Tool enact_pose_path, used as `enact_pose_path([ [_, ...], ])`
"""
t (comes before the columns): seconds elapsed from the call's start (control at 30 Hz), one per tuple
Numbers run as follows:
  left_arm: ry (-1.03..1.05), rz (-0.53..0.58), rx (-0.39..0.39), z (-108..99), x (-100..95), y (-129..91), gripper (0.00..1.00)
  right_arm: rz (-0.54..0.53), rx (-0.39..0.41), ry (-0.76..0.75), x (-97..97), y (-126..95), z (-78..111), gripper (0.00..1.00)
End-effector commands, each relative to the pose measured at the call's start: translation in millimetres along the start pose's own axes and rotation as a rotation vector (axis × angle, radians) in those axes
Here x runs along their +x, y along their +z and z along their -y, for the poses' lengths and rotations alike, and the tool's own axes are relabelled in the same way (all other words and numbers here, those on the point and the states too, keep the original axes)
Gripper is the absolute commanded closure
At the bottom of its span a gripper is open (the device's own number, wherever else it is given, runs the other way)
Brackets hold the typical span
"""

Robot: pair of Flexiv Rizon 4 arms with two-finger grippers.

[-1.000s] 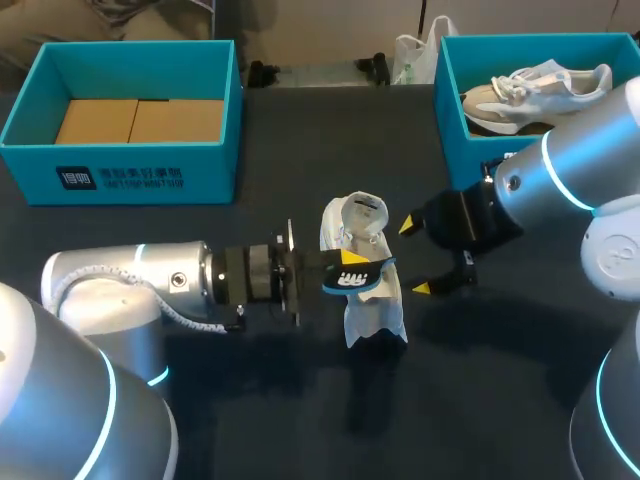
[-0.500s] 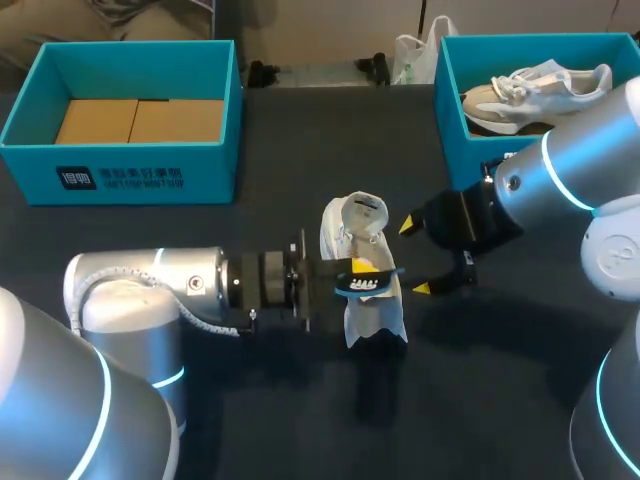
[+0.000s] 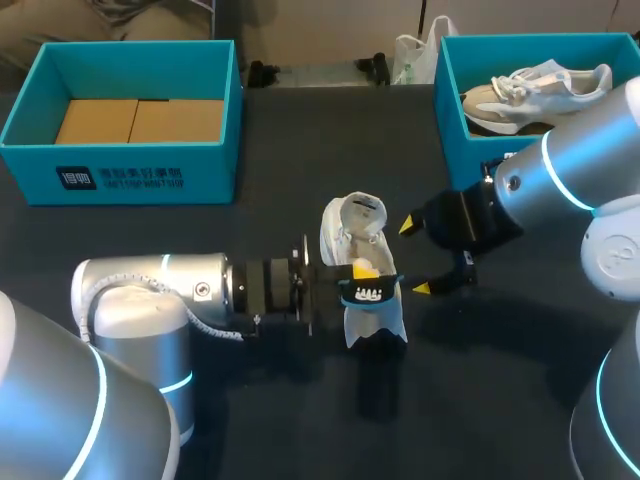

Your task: Take the shoe out of the shoebox, open the shoe tongue, remove and reinsert the insole, then place the shoe into the shoebox

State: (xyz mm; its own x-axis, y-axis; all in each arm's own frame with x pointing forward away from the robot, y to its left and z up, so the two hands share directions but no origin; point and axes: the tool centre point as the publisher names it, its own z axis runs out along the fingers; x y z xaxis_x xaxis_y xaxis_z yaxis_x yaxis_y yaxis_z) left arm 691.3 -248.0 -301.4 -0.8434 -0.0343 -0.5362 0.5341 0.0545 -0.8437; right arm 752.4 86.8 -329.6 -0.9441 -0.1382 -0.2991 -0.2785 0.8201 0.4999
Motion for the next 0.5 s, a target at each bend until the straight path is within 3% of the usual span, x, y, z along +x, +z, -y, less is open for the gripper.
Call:
enact_pose_path([
  [0.03, 0.000, -0.003, -0.010, -5.2, 0.6, 4.8, 1.00, 0.002, 0.003, 0.000, 0.3, 1.7, -0.5, 0.00],
  [0.5, 0.041, 0.015, -0.010, -31.8, -2.4, 10.6, 1.00, 0.002, 0.003, 0.000, 0.3, 1.7, -0.5, 0.00],
])
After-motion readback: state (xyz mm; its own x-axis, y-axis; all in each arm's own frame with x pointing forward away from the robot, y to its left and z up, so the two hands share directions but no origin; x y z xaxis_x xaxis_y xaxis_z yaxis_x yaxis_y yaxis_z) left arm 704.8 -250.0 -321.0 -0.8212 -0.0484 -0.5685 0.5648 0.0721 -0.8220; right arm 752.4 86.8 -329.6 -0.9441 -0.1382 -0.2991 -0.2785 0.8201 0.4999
